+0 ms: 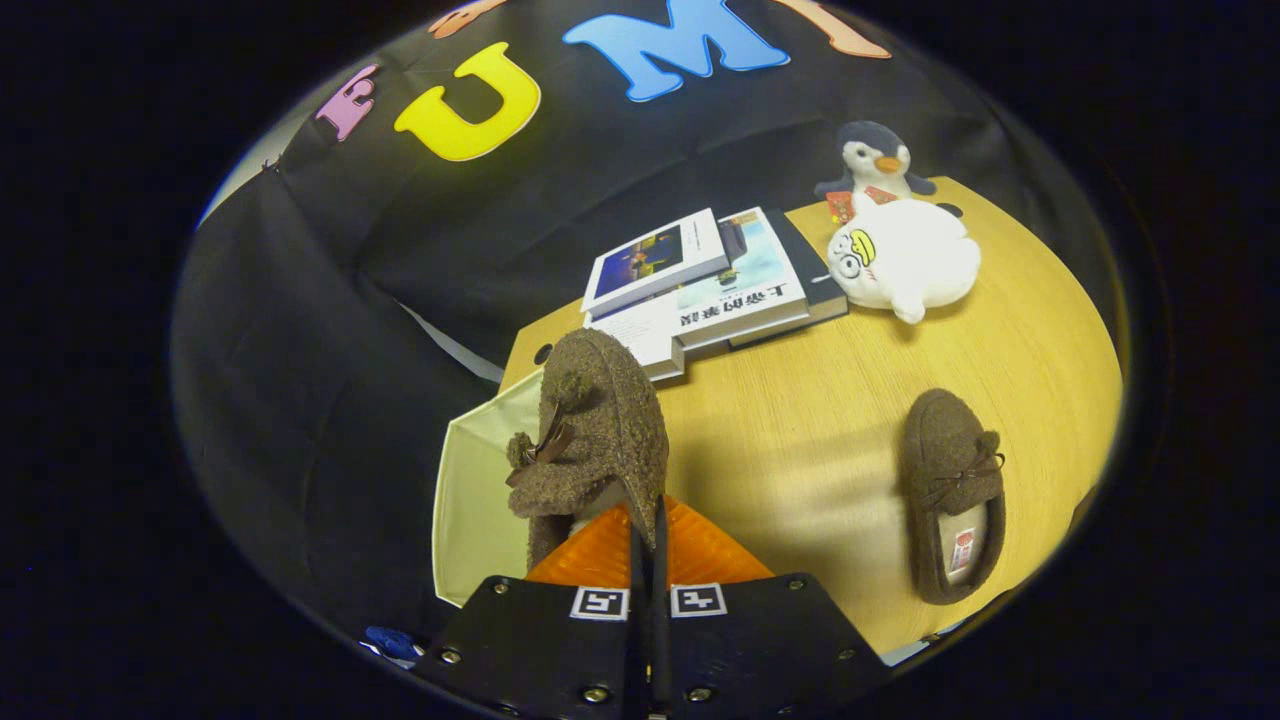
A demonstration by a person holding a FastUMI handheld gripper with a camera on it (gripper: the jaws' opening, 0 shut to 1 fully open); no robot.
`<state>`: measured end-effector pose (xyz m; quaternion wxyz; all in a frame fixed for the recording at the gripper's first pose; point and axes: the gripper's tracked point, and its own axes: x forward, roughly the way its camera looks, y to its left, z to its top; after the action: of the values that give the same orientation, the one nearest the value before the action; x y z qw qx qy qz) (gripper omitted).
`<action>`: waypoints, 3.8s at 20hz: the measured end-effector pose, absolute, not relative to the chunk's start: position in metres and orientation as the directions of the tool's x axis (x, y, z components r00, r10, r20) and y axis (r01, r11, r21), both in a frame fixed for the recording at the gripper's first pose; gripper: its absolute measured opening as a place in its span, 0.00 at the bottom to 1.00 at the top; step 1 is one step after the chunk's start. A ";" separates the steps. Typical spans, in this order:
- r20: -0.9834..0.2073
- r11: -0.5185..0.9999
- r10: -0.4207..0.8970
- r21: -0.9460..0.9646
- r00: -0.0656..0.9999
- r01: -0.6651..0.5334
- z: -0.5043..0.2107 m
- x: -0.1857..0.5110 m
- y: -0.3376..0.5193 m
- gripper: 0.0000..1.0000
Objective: Open the storage box then place both shoes into the box .Put the left shoe in first, then the right shoe, with the right side of both shoes facing outward in a uniform manner.
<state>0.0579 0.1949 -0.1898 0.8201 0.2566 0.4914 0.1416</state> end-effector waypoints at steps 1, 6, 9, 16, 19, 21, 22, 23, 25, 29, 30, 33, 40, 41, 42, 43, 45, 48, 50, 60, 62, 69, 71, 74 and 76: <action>-0.723 0.825 0.490 0.565 0.488 0.008 -0.183 0.061 0.202 0.01; -0.696 0.811 0.520 0.585 0.496 -0.031 -0.164 0.072 0.240 0.01; -0.684 0.797 0.544 0.602 0.485 -0.046 -0.162 0.073 0.269 0.01; -0.712 0.804 0.562 0.589 0.421 -0.077 -0.190 0.062 0.337 0.01; -0.728 0.810 0.561 0.582 0.394 -0.076 -0.208 0.054 0.356 0.01; -0.742 0.817 0.553 0.573 0.379 -0.069 -0.219 0.049 0.367 0.01; -0.750 0.821 0.547 0.567 0.373 -0.064 -0.225 0.047 0.372 0.01; -0.758 0.827 0.539 0.560 0.367 -0.058 -0.231 0.044 0.376 0.01; -0.777 0.838 0.522 0.544 0.352 -0.042 -0.242 0.038 0.384 0.01; -0.808 0.859 0.489 0.512 0.328 -0.020 -0.263 0.029 0.399 0.01; -0.816 0.865 0.481 0.502 0.321 -0.022 -0.266 0.026 0.402 0.01; -0.829 0.876 0.467 0.481 0.309 -0.033 -0.273 0.019 0.408 0.01; -0.763 0.828 0.559 0.536 0.324 -0.166 -0.250 0.013 0.420 0.98; -0.756 0.827 0.562 0.528 0.335 -0.194 -0.243 0.013 0.416 0.98; -0.747 0.824 0.566 0.523 0.348 -0.218 -0.234 0.014 0.411 0.98; -0.737 0.821 0.571 0.518 0.363 -0.240 -0.226 0.015 0.405 0.98; -0.712 0.815 0.580 0.512 0.395 -0.273 -0.208 0.018 0.392 0.98; -0.680 0.814 0.581 0.493 0.448 -0.307 -0.183 0.027 0.364 0.98; -0.658 0.819 0.573 0.477 0.488 -0.319 -0.171 0.034 0.342 0.98; -0.664 0.893 0.446 0.369 0.600 -0.256 -0.174 0.050 0.217 0.98; -0.676 0.909 0.413 0.344 0.611 -0.234 -0.179 0.049 0.190 0.98; -0.717 0.951 0.301 0.277 0.629 -0.139 -0.203 0.044 0.096 0.98; -0.728 0.957 0.276 0.272 0.628 -0.105 -0.212 0.043 0.072 0.98; -0.747 0.968 0.230 0.240 0.624 -0.070 -0.225 0.040 0.037 0.98; -0.759 0.973 0.209 0.226 0.617 -0.051 -0.233 0.037 0.018 0.98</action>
<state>0.0374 0.0183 -0.2332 0.8945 0.0912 0.4317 0.0727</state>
